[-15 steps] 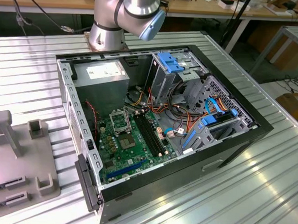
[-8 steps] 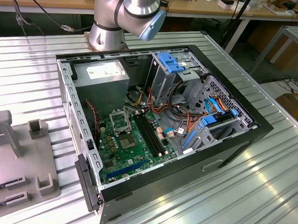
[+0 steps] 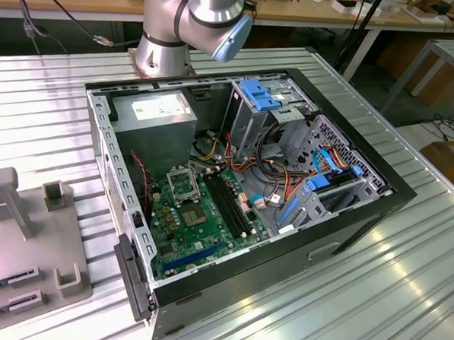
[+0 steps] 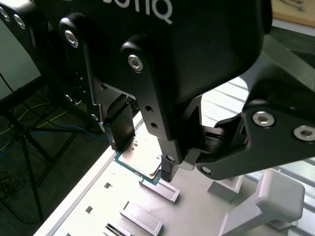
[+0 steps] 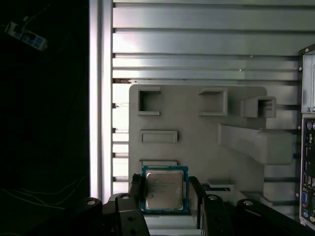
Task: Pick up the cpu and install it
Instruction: 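Pick up the cpu and move it towards the insertion slot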
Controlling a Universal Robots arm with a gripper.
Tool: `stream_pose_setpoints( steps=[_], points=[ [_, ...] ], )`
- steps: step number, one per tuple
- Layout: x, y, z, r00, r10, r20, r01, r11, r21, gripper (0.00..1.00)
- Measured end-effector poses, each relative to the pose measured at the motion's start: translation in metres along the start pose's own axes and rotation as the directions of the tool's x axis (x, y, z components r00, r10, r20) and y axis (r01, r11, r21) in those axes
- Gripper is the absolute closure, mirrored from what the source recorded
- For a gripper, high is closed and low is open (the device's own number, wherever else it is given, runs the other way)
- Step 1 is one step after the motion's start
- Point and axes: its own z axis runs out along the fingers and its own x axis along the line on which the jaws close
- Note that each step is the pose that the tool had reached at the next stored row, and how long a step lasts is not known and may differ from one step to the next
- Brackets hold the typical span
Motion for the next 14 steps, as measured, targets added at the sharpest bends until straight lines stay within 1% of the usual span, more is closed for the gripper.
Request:
stream_pose_setpoints(
  steps=[14],
  points=[
    [0.0000,0.0000,-0.0072,1.0000,0.000,-0.0006,0.000,1.0000,0.0000,0.53]
  ],
)
